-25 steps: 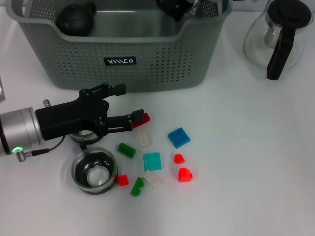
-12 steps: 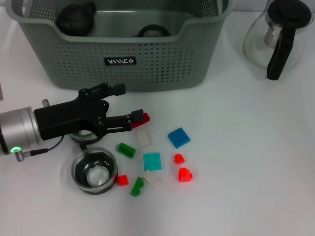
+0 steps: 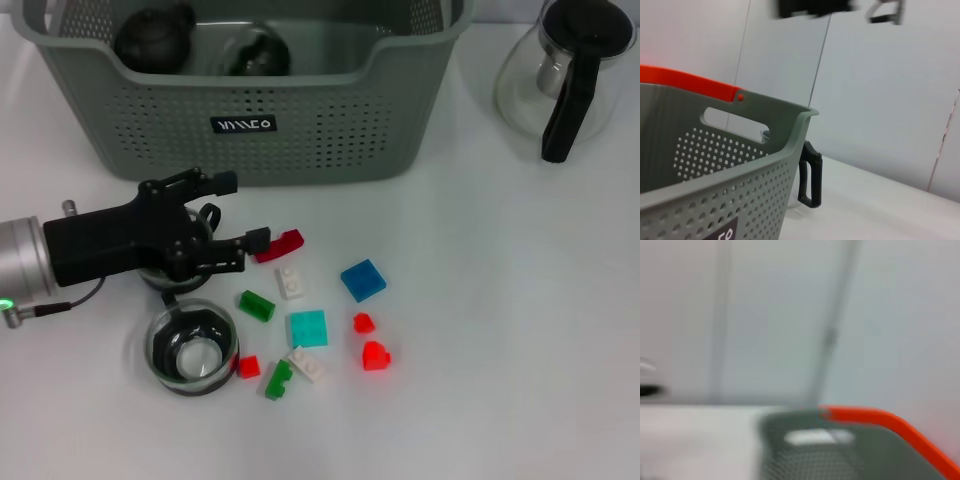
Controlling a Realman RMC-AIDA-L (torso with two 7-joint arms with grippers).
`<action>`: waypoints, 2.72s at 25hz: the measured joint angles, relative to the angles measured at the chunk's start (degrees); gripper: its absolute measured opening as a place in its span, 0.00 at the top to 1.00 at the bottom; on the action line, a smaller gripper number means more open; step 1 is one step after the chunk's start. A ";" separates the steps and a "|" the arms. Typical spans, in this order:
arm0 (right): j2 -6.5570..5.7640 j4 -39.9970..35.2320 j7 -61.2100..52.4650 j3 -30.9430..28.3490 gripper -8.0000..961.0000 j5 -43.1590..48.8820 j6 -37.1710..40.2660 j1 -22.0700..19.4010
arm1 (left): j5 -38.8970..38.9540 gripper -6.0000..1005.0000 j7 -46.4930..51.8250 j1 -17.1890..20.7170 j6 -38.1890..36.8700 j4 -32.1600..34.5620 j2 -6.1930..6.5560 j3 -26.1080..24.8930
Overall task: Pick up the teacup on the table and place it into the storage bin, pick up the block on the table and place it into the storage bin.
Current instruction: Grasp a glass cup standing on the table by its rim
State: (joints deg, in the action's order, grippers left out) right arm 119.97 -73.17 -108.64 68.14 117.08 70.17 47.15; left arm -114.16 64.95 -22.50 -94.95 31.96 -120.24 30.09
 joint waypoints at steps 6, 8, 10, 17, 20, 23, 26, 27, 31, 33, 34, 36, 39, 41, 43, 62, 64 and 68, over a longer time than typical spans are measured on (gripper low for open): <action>-0.07 -4.46 6.23 -2.54 0.08 -15.51 18.20 -11.94 | -3.60 0.10 2.64 0.74 -1.53 6.26 0.05 -0.04; -0.01 -3.10 8.90 -3.86 0.08 -18.29 23.42 -14.35 | -6.13 0.10 4.54 0.55 -3.38 9.15 0.06 -0.04; -0.02 -0.41 11.07 -4.91 0.08 -19.82 27.58 -15.71 | -7.93 0.10 5.85 0.34 -5.68 11.95 0.10 0.05; -0.01 11.88 15.21 -5.82 0.09 -18.31 34.49 -15.42 | -12.21 0.10 9.80 -0.13 -15.48 21.08 0.05 2.05; 0.06 16.07 17.98 -5.83 0.09 -16.88 33.73 -15.37 | -15.40 0.10 12.80 -0.39 -16.88 24.73 -0.31 4.92; -0.13 18.80 19.34 -5.91 0.09 -15.58 31.16 -15.14 | -17.59 0.10 16.25 -0.78 -17.72 27.59 -0.66 8.25; -0.40 20.39 19.37 -5.97 0.09 -14.51 28.29 -14.42 | -17.99 0.10 18.69 -1.31 -18.99 29.01 -0.77 10.84; -0.52 21.35 19.52 -5.99 0.09 -14.39 26.91 -13.68 | -17.99 0.10 19.77 -1.54 -19.50 29.47 -0.78 11.69; -0.76 23.12 20.12 -6.00 0.09 -14.29 25.69 -12.52 | -18.11 0.10 22.16 -1.74 -21.04 31.57 -1.00 13.54; -0.90 23.97 20.26 -6.00 0.09 -14.28 24.93 -11.95 | -18.33 0.10 22.48 -1.62 -21.28 32.36 -1.18 14.10; -0.95 24.25 20.27 -6.01 0.09 -14.28 24.50 -11.73 | -20.26 0.10 22.98 -1.10 -21.51 34.97 -1.86 15.90; -1.00 24.53 20.27 -6.01 0.09 -14.28 23.83 -11.44 | -21.99 0.10 23.08 -0.76 -21.52 36.92 -2.59 17.08; -0.74 24.61 20.29 -6.01 0.09 -14.29 22.96 -11.07 | -25.00 0.10 23.13 -0.24 -21.27 39.91 -3.96 18.58; -0.42 24.70 20.43 -5.96 0.09 -14.29 22.25 -10.77 | -25.57 0.10 23.56 -0.12 -20.78 40.54 -4.27 19.63; -0.16 25.14 20.88 -5.81 0.09 -14.29 21.42 -10.36 | -25.94 0.10 24.35 -0.08 -19.86 40.61 -4.24 20.33; 0.36 31.87 27.37 -5.93 0.09 -16.44 17.73 -6.57 | -30.53 0.13 27.99 -0.39 -18.54 42.99 -4.21 23.97; 0.35 32.32 28.03 -6.00 0.09 -16.58 17.25 -6.42 | -31.04 0.13 28.42 -0.58 -18.17 43.00 -4.22 24.71; 0.35 32.68 28.62 -6.01 0.09 -16.67 16.71 -6.37 | -31.33 0.14 29.56 -0.84 -16.79 43.03 -4.21 27.66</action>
State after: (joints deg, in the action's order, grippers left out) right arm 120.32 -40.49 -80.02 62.14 100.40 86.88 40.78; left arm -145.49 94.51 -23.34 -111.74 74.99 -124.45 57.75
